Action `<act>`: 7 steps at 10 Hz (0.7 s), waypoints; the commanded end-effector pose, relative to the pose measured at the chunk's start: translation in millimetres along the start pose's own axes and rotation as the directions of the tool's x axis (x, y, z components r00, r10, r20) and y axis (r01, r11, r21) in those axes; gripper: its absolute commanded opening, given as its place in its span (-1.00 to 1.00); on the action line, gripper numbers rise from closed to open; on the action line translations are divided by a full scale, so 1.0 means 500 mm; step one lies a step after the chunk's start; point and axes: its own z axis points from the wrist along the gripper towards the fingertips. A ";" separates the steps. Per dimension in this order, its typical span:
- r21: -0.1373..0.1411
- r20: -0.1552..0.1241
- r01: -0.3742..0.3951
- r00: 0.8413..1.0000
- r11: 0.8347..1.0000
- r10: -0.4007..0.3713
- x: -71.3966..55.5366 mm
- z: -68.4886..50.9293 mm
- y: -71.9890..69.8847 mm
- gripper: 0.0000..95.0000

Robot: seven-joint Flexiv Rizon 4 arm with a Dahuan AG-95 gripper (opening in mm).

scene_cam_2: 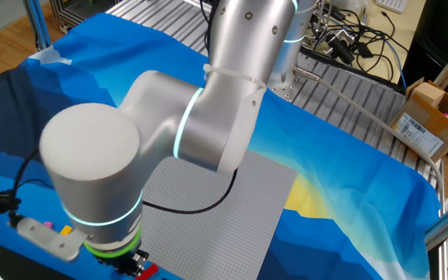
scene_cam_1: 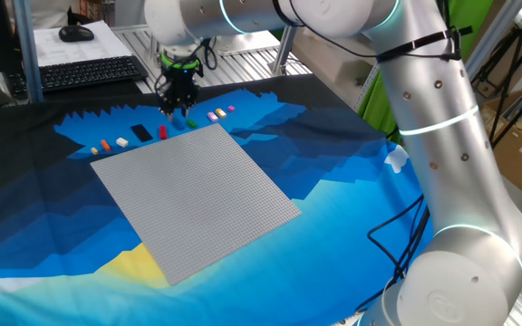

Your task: Stack small Lego blocks randomly, one at a time

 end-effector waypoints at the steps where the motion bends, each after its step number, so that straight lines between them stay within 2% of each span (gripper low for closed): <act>1: -0.005 -0.009 0.010 1.000 1.000 -0.010 -0.007 0.009 -0.005 -0.60; 3: -0.014 -0.009 0.011 1.000 1.000 -0.011 -0.008 0.014 -0.007 -0.60; 7: -0.017 -0.011 0.013 1.000 1.000 -0.013 -0.008 0.021 -0.006 -0.60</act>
